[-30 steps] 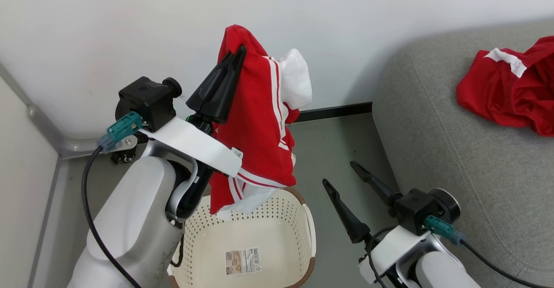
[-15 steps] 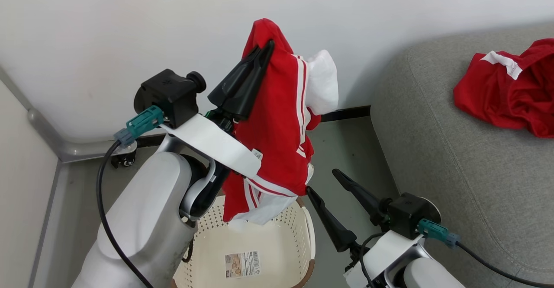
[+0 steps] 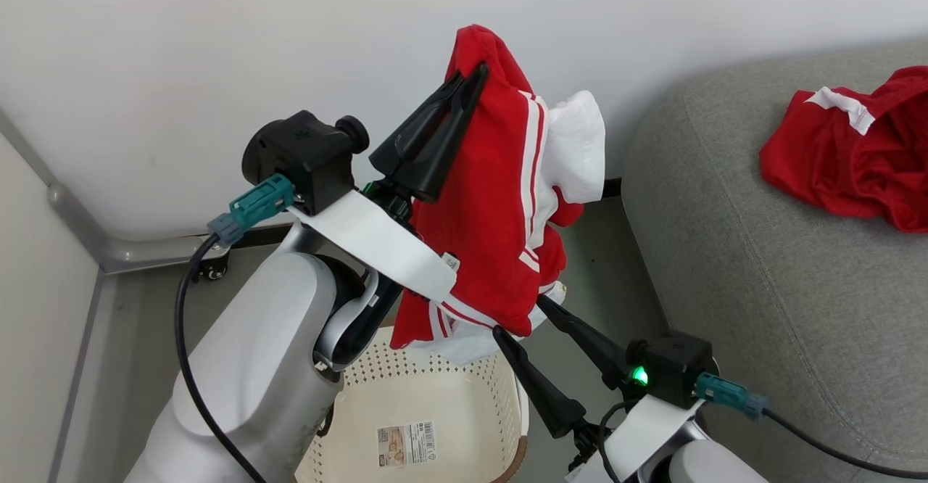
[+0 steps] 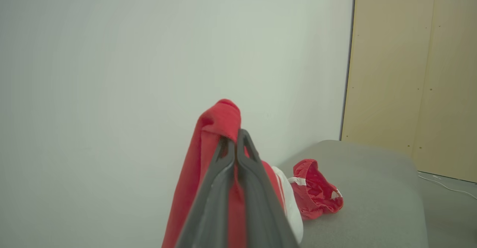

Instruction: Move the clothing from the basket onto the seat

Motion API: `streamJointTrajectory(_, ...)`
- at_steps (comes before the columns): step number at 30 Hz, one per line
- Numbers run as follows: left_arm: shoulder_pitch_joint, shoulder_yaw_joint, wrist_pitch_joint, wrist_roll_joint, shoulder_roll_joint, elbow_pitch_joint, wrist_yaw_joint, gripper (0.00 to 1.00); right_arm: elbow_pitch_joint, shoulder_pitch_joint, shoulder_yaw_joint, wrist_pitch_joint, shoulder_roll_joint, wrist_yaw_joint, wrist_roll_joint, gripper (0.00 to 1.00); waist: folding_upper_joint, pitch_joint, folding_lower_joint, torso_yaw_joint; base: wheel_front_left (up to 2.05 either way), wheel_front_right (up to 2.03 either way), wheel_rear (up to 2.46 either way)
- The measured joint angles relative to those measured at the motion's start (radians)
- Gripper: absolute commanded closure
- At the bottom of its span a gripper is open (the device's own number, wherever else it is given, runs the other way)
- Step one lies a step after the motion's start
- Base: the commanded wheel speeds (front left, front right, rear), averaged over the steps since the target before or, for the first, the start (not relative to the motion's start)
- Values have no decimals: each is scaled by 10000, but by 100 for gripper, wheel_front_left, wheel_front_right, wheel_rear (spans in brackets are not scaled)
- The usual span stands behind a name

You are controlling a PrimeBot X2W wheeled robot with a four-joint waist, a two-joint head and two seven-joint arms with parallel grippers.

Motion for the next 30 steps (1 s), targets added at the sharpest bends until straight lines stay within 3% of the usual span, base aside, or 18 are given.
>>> streamJointTrajectory(8, 0, -171, 109, -2, -63, -163, 58, 100, -155, -211, 67, 0, -217, 0, 84, 1, 0, -1, 0, -14, 0, 0, 0)
streamJointTrajectory(9, 0, -182, 157, -2, -65, -163, 59, 100, -169, -211, 105, 0, -253, 0, 151, 74, 0, 3, 0, -16, 0, 0, 0)
streamJointTrajectory(10, 0, -194, 174, -4, -65, -163, 79, 100, -207, -213, 146, 0, -286, 0, 184, 100, 0, 8, 0, -17, 0, 0, 0)
streamJointTrajectory(26, 20, -364, 617, -173, -73, 105, 238, 100, -629, -531, 654, 0, -627, 0, 466, 100, 0, 130, 0, -135, 0, 0, 0)
streamJointTrajectory(27, 23, -372, 617, -173, -75, 121, 263, 93, -679, -580, 635, 2, -621, 0, 527, 100, 0, 140, 0, -148, 0, 0, 0)
streamJointTrajectory(28, 23, -374, 619, -173, -73, 125, 274, 63, -725, -589, 621, 0, -614, 0, 616, 100, 0, 148, 0, -161, 0, 0, 0)
streamJointTrajectory(29, 23, -376, 644, -173, -73, 134, 276, 27, -738, -588, 625, 2, -612, 0, 658, 100, 0, 154, 0, -171, 0, 0, 0)
streamJointTrajectory(30, 23, -382, 660, -171, -71, 161, 278, 0, -738, -587, 625, 2, -619, 0, 656, 100, 0, 157, 0, -180, 0, 0, 0)
